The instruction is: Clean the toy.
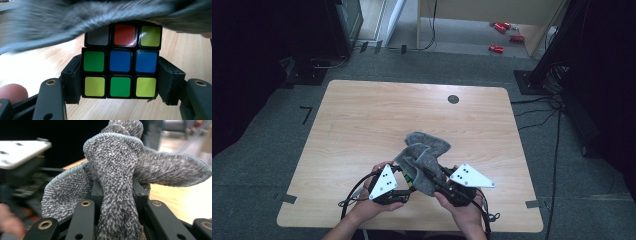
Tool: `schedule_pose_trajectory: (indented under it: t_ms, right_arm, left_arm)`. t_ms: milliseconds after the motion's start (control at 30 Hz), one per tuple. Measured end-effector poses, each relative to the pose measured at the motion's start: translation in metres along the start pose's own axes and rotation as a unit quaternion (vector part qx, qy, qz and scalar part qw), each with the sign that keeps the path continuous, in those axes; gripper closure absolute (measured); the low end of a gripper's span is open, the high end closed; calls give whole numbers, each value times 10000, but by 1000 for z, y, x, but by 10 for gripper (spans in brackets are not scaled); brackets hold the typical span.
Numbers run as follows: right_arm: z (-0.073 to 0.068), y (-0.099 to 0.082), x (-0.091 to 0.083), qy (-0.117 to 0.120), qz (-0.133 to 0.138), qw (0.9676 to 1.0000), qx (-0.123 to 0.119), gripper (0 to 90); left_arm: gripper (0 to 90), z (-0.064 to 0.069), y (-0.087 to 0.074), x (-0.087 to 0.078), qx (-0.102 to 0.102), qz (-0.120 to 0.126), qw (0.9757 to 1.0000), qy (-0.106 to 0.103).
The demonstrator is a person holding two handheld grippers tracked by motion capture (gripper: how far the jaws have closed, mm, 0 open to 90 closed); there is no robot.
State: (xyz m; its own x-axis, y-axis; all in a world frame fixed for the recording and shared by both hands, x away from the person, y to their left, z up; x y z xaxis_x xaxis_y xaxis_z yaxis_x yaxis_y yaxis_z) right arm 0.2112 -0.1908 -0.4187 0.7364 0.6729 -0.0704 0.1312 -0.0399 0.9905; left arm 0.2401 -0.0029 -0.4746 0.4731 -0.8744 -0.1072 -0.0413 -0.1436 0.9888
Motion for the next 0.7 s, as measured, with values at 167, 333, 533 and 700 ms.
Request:
schedule_pose_trajectory:
  t_ms: [167, 333, 533, 700]
  right_arm:
    - [15, -11, 3, -198, -187, 9995, 149, 713]
    - [54, -34, -1, -988, -657, 9928, 157, 713]
    - [78, -54, 0, -1257, -1047, 9863, 208, 699]
    - [88, -74, 4, -1346, -1319, 9813, 382, 661]
  left_arm:
    - [343, 0, 1, -3, 62, 35, 10000, 36]
    - [343, -3, 4, -4, -53, 144, 9999, 49]
    - [343, -15, 2, -6, -380, 107, 9991, 152]
    - [343, -22, 3, -9, -585, 147, 9980, 207]
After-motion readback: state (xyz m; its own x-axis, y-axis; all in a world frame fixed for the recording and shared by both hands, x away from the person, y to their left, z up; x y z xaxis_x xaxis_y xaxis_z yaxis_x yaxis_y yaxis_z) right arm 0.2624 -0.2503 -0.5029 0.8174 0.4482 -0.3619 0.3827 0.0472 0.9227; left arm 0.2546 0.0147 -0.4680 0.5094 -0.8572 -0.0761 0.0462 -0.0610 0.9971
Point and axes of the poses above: each handheld gripper's, and its own axes: x roughly forward along the jaws, y roughly out of its top, z roughly to its right, the point moved 3 cm from there along x, roughly forward along the jaws, and after that the axes turned 12 degrees about z, right-handed, at the moved point
